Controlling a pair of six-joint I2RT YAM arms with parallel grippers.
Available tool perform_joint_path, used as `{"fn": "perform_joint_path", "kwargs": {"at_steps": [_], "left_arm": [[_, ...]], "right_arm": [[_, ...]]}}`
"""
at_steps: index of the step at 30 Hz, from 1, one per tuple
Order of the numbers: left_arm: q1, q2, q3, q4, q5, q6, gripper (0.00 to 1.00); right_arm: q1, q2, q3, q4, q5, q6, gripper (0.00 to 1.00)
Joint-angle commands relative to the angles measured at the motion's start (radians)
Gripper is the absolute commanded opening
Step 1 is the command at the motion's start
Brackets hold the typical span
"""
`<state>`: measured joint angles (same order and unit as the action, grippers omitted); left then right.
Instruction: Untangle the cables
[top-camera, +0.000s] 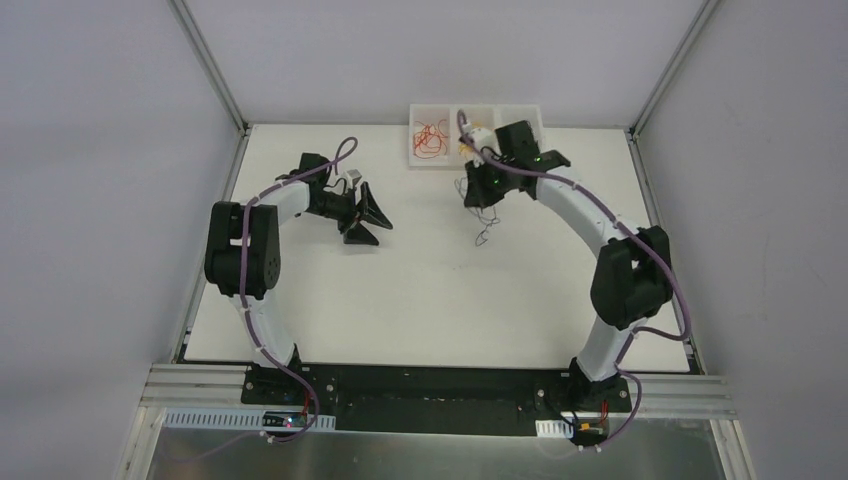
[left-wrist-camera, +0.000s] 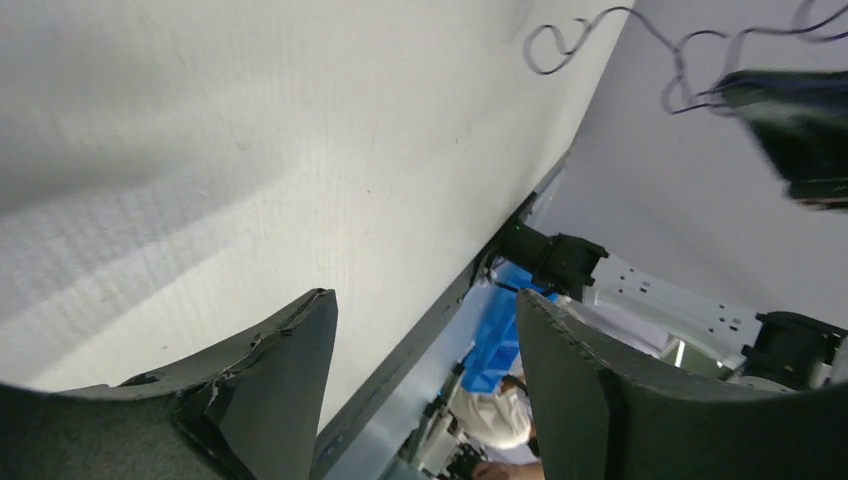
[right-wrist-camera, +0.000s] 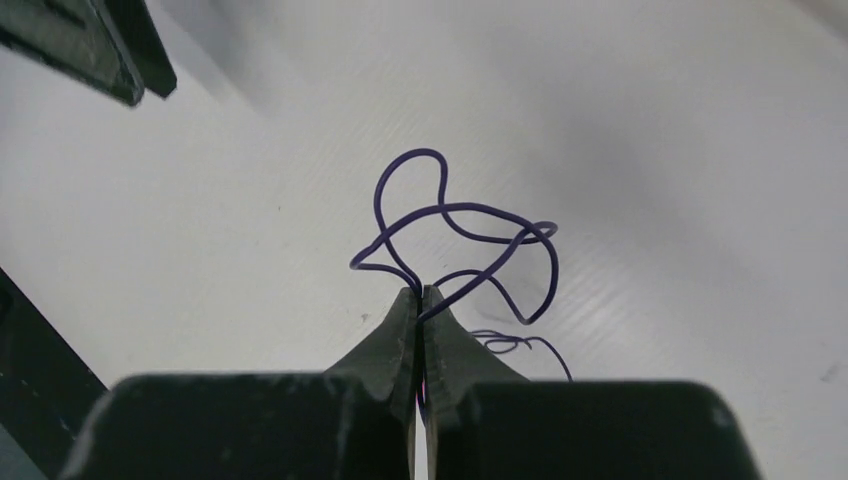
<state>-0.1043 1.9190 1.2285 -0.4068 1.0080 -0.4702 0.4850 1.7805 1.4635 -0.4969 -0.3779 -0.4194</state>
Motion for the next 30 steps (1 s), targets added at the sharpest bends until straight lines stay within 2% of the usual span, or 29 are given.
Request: {"fn": "perform_joint_path", "kwargs": {"at_steps": [1, 8, 14, 16, 22, 28, 30], "left_arm": [[0.004, -0.094, -0.013, -0.018, -0.059, 0.064, 0.68], [0.004, -0.116, -0.010, -0.018, -0.069, 0.096, 0.69], [0.005, -0.120, -0.008, -0.024, -0.077, 0.123, 0.71], [0.005, -0.122, -0.002, -0.037, -0.089, 0.138, 0.76], [0.005, -0.129, 0.011, -0.113, -0.136, 0.213, 0.77], [0.005, -0.146, -0.013, -0.174, -0.171, 0.272, 0.77], [0.004, -0.143, -0.016, -0.187, -0.175, 0.281, 0.77]], "right_arm": [[-0.146, -0.027, 0.197, -0.083, -0.138, 0.126, 0.00], [-0.319, 0.143, 0.575, -0.055, -0.119, 0.238, 0.00], [-0.380, 0.381, 0.877, 0.046, -0.066, 0.305, 0.00], [-0.389, 0.437, 0.919, 0.107, -0.047, 0.321, 0.00], [-0.403, 0.572, 0.933, 0.339, 0.069, 0.343, 0.00], [-0.404, 0.708, 1.016, 0.378, 0.104, 0.327, 0.00], [-0.404, 0.724, 1.009, 0.377, 0.108, 0.326, 0.20]]}}
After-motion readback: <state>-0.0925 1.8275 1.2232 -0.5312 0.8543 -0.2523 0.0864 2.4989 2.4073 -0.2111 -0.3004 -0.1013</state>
